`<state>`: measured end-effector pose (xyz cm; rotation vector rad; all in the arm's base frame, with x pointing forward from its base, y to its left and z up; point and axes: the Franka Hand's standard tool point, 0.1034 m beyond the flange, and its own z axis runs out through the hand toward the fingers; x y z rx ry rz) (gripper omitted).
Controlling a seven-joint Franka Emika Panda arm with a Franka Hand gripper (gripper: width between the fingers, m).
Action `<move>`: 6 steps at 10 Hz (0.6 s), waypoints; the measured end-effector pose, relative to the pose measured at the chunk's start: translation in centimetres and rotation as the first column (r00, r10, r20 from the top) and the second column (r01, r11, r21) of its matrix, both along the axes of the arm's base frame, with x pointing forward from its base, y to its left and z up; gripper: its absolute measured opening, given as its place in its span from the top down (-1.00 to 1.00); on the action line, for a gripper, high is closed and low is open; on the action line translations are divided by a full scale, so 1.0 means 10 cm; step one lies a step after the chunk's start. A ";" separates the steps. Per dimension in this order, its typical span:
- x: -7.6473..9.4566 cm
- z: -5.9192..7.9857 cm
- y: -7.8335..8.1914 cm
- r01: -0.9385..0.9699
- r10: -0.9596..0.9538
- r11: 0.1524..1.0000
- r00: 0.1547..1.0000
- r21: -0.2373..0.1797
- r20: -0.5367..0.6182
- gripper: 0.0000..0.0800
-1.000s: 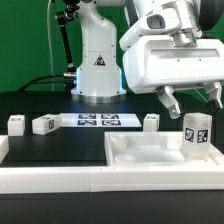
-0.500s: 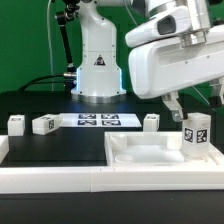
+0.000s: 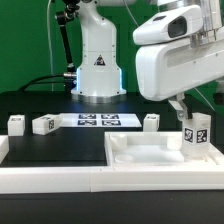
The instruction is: Assemble square table
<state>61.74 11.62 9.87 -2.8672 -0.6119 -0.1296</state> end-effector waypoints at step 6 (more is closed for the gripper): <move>0.06 -0.05 -0.04 -0.028 0.029 0.999 0.999 -0.031 0.038 -0.62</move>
Offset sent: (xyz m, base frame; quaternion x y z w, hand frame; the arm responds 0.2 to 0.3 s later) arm 0.0000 0.0000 0.0000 0.0000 0.0000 0.0000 1.0000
